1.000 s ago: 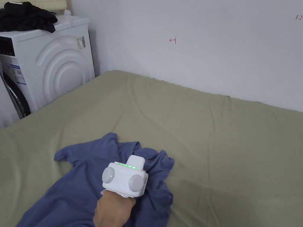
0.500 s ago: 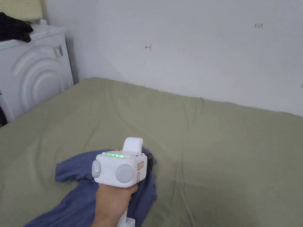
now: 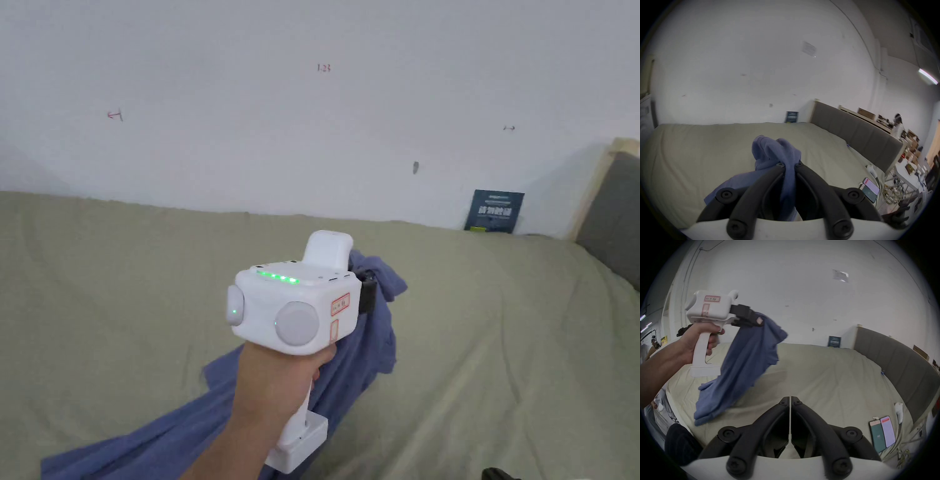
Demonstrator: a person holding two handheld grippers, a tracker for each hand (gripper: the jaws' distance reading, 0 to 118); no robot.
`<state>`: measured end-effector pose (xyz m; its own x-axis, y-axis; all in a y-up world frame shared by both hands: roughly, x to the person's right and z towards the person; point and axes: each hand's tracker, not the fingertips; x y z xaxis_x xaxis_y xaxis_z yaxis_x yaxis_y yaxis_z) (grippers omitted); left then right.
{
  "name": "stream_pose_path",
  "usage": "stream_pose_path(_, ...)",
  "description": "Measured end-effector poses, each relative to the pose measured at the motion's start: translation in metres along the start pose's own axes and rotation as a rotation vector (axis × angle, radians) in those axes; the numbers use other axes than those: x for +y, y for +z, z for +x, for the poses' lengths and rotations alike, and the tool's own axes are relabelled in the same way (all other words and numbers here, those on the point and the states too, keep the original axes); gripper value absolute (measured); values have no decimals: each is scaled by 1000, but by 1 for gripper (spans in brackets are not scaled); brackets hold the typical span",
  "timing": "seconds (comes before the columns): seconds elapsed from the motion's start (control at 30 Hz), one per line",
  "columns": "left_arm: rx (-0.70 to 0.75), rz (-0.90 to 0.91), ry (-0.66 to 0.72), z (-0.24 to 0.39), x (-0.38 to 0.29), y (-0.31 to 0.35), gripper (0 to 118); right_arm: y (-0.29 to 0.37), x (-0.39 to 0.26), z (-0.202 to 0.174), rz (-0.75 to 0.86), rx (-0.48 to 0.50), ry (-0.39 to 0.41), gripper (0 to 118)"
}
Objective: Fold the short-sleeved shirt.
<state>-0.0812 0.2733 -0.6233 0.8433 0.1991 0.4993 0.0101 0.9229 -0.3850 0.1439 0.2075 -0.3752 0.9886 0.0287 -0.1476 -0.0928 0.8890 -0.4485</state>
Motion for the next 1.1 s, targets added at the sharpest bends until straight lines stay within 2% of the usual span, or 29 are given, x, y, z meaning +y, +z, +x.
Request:
stream_pose_path(0.13, -30, -139, -4, 49, -35, -82, 0, 1, -11, 31, -17, -50, -14, 2)
stream_pose_path(0.3, 70, -400, 11, 66, -113, -174, 0, -1, -27, 65, -37, -94, -54, 2)
stream_pose_path(0.5, 129, -484, -8, 62, -156, -208, 0, -9, -36, 85, -59, -110, -77, 2)
stream_pose_path(0.57, 130, -463, -14, 61, -155, -204, 10, -8, -37, 86, -56, -112, -82, 2)
stream_pose_path(0.6, 126, -445, -13, 61, -153, -200, 45, -7, -36, 85, -52, -115, -85, 2)
stream_pose_path(0.63, 123, -423, -11, 62, -148, -193, 85, -4, -35, 84, -49, -117, -87, 2)
stream_pose_path(0.67, 126, -411, -16, 63, -142, -182, 111, -1, -34, 82, -43, -122, -87, 2)
stream_pose_path(0.77, 78, -282, -25, 67, -123, -124, 112, 13, -28, 73, -6, -117, -75, 2)
stream_pose_path(0.87, 62, -139, -69, 71, -110, -37, 112, 29, -21, 61, 27, -110, -61, 2)
stream_pose_path(1.0, 129, 26, -180, 72, -110, 109, 112, 50, -14, 38, 71, -85, -30, 2)
stream_pose_path(1.1, 230, 55, -242, 65, -126, 202, 112, 61, -13, 19, 91, -52, -19, 2)
